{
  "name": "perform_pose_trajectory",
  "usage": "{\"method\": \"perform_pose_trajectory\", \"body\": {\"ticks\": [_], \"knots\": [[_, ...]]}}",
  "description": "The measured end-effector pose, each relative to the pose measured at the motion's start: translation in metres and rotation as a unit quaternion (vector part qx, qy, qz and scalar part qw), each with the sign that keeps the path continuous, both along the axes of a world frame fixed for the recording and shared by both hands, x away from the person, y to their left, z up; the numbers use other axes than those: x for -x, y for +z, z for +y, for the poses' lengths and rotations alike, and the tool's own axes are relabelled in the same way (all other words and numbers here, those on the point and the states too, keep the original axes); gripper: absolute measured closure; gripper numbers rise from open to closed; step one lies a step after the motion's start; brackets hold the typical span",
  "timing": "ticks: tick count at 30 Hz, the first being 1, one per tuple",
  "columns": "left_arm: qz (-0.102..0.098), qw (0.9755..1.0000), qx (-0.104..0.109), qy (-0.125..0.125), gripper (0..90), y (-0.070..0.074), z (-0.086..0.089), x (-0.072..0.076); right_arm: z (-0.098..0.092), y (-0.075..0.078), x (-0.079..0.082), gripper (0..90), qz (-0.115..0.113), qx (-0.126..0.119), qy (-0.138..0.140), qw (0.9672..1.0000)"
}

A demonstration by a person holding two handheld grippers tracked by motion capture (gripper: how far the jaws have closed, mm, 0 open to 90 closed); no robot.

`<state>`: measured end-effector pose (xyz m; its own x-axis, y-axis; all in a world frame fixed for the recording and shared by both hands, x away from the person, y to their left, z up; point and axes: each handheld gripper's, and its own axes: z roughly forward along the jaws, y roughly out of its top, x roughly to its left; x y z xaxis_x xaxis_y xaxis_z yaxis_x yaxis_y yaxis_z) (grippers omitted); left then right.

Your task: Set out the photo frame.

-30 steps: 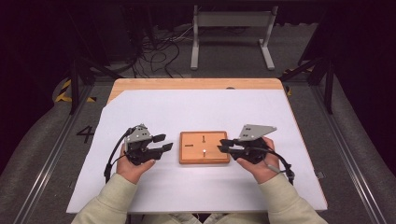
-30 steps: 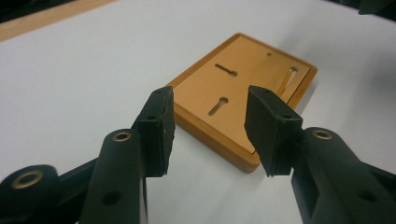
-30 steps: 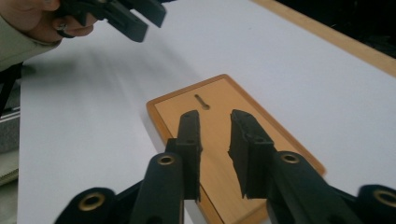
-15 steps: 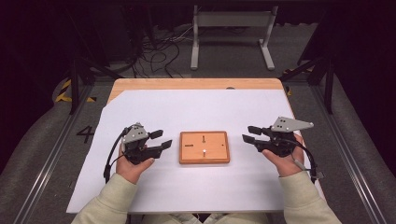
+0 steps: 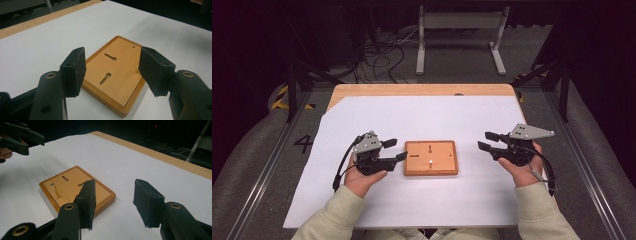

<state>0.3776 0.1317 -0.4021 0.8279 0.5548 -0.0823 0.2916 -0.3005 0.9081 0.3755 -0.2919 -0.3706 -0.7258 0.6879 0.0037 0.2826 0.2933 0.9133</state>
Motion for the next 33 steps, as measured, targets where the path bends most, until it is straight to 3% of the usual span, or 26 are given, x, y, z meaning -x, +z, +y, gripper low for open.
{"method": "perform_pose_trajectory", "body": {"ticks": [8,15,22,24,27,33], "knots": [[0.026,0.9991,0.004,-0.032,36.9,-0.005,-0.021,0.001,-0.004,-0.001,0.0,52.5,0.002,-0.003,-0.006,1.0],[0.035,0.9979,0.003,-0.055,35.0,-0.008,-0.036,0.002,-0.006,-0.002,-0.001,52.1,0.005,-0.006,-0.009,0.9999],[0.053,0.9966,0.009,-0.063,29.6,-0.011,-0.046,0.0,-0.004,-0.002,-0.001,51.9,0.006,-0.005,-0.005,1.0],[0.055,0.9966,0.0,-0.062,29.0,-0.016,-0.054,0.0,-0.004,-0.002,-0.001,51.9,0.006,-0.005,-0.005,1.0],[0.045,0.9969,-0.008,-0.064,34.7,-0.021,-0.061,0.001,-0.004,-0.002,-0.002,51.9,0.007,-0.005,-0.004,1.0],[0.047,0.9972,-0.012,-0.057,43.8,-0.03,-0.066,-0.001,-0.004,-0.003,-0.001,51.9,0.008,-0.005,-0.002,1.0]]}}
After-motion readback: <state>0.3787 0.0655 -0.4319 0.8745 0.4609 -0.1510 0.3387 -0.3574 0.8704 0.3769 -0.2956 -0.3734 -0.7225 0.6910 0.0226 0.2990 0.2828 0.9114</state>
